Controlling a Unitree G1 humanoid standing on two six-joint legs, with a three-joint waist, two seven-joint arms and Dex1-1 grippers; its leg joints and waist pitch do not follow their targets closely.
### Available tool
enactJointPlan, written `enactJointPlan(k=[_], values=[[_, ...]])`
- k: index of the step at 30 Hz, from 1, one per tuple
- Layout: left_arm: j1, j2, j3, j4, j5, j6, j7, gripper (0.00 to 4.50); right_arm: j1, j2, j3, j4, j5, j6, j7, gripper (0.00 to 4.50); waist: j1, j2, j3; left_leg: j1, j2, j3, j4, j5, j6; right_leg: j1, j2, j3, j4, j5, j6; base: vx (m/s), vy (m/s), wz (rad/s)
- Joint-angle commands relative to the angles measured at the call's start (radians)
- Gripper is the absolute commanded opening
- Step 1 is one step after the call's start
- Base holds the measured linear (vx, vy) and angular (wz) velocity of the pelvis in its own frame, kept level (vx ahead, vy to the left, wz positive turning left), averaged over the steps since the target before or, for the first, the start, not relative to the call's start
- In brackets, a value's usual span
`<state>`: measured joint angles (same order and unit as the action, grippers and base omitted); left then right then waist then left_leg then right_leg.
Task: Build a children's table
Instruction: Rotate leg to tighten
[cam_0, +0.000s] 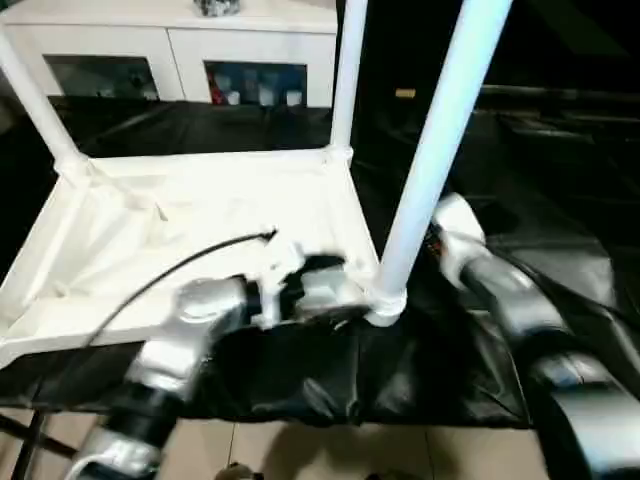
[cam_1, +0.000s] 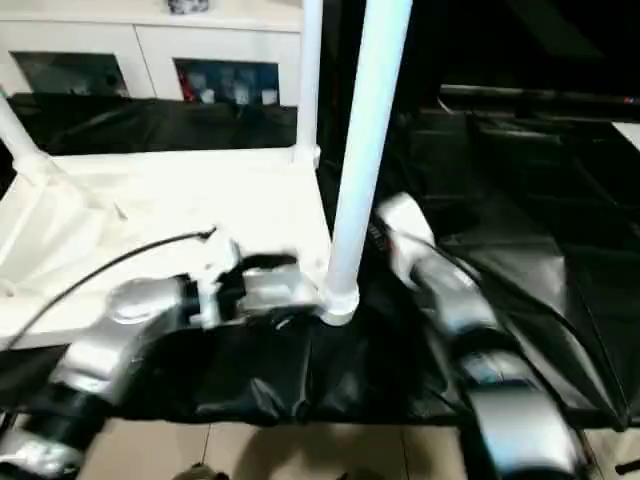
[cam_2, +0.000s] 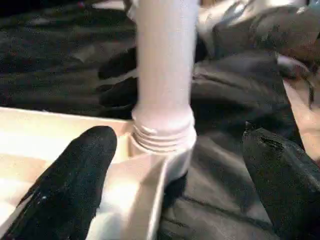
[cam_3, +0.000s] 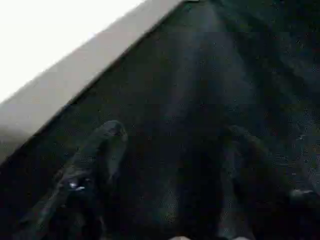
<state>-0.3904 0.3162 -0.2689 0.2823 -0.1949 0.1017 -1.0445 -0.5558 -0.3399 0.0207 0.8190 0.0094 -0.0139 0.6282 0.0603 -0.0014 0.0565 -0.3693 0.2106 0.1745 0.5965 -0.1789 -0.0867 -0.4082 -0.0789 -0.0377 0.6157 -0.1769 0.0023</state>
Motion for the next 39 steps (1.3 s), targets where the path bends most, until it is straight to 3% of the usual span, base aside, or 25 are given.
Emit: enactJointPlan(k=[1,3,5,7,9,10,11,12,15,17,25,32,39], values=[[-0.023,0.025,-0.018,0.050,0.038,0.010,-0.013,4.16,0.063,-0.045,-0.001,-0.180,0.067,0.074,0.109,3.53,0.003,-0.004,-0.066,0.010,0.008,0.011,-0.068,-0.228,0.048,0.054,-0.033,0.027,-0.070,-0.208,-0.203,0.000,0.000,0.00],[-0.038,0.036,-0.024,0.079,0.048,0.002,-0.026,4.12,0.128,-0.086,0.008,-0.317,0.116,0.126,0.188,3.70,0.005,-0.005,-0.068,0.009,0.009,0.009,-0.069,-0.228,0.050,0.055,-0.034,0.028,-0.071,-0.210,-0.192,0.000,0.000,0.00],[-0.042,0.039,-0.026,0.088,0.051,-0.006,-0.035,3.74,0.157,-0.109,0.018,-0.373,0.133,0.139,0.219,3.85,0.002,-0.006,-0.067,0.006,0.009,0.006,-0.071,-0.234,0.046,0.053,-0.036,0.027,-0.074,-0.237,-0.188,0.000,0.000,0.00],[-0.052,0.042,-0.032,0.105,0.062,-0.008,-0.039,3.74,0.197,-0.155,0.032,-0.444,0.144,0.145,0.260,4.00,-0.003,-0.006,-0.064,0.007,0.008,0.005,-0.072,-0.259,0.038,0.049,-0.038,0.027,-0.084,-0.289,-0.183,0.000,0.000,0.00],[-0.062,0.044,-0.039,0.123,0.075,-0.002,-0.037,3.46,0.223,-0.185,0.030,-0.502,0.181,0.194,0.309,4.22,0.000,-0.008,-0.065,0.013,0.008,0.007,-0.070,-0.269,0.045,0.046,-0.036,0.029,-0.088,-0.303,-0.178,0.000,0.000,0.00],[-0.074,0.046,-0.044,0.148,0.089,-0.006,-0.035,3.34,0.243,-0.210,0.028,-0.554,0.216,0.238,0.352,4.26,-0.001,-0.010,-0.064,0.007,0.006,0.005,-0.071,-0.258,0.048,0.050,-0.036,0.028,-0.086,-0.302,-0.176,0.000,0.000,0.00],[-0.085,0.047,-0.047,0.168,0.097,-0.009,-0.031,3.31,0.256,-0.224,0.026,-0.588,0.229,0.260,0.375,4.30,0.004,-0.001,-0.066,0.011,0.009,0.003,-0.070,-0.257,0.050,0.048,-0.037,0.029,-0.085,-0.296,-0.174,0.000,0.000,0.00],[-0.094,0.047,-0.048,0.187,0.104,-0.011,-0.028,3.27,0.268,-0.237,0.025,-0.617,0.240,0.274,0.397,4.46,0.002,-0.007,-0.065,0.007,0.008,0.004,-0.071,-0.253,0.052,0.050,-0.035,0.027,-0.087,-0.287,-0.175,0.000,0.000,0.00],[-0.129,0.044,-0.045,0.247,0.111,-0.012,-0.026,2.85,0.319,-0.277,0.016,-0.730,0.283,0.347,0.449,4.50,0.002,-0.007,-0.065,0.005,0.007,0.002,-0.071,-0.248,0.052,0.051,-0.037,0.027,-0.086,-0.286,-0.177,0.000,0.000,0.00],[-0.147,0.044,-0.042,0.276,0.112,-0.018,-0.044,2.83,0.347,-0.304,0.023,-0.784,0.307,0.376,0.468,4.50,0.004,-0.011,-0.065,0.006,0.008,0.002,-0.071,-0.246,0.054,0.052,-0.039,0.027,-0.088,-0.296,-0.176,0.000,0.000,0.00],[-0.203,0.051,-0.061,0.363,0.136,-0.018,-0.095,2.11,0.367,-0.313,0.039,-0.837,0.303,0.422,0.463,4.50,0.004,-0.010,-0.061,0.011,0.008,-0.001,-0.074,-0.291,0.032,0.044,-0.044,0.025,-0.099,-0.409,-0.151,0.000,0.000,0.00],[-0.235,0.055,-0.085,0.431,0.186,-0.027,-0.100,1.59,0.377,-0.317,0.042,-0.871,0.320,0.452,0.458,4.50,0.006,-0.006,-0.064,0.009,0.010,-0.002,-0.074,-0.264,0.035,0.047,-0.043,0.027,-0.093,-0.335,-0.168,0.000,0.000,0.00],[-0.248,0.058,-0.089,0.458,0.201,-0.028,-0.114,1.01,0.372,-0.307,0.052,-0.877,0.318,0.461,0.456,4.50,0.006,-0.007,-0.062,0.009,0.009,-0.003,-0.075,-0.280,0.031,0.048,-0.046,0.026,-0.096,-0.371,-0.169,0.000,0.000,0.00]])
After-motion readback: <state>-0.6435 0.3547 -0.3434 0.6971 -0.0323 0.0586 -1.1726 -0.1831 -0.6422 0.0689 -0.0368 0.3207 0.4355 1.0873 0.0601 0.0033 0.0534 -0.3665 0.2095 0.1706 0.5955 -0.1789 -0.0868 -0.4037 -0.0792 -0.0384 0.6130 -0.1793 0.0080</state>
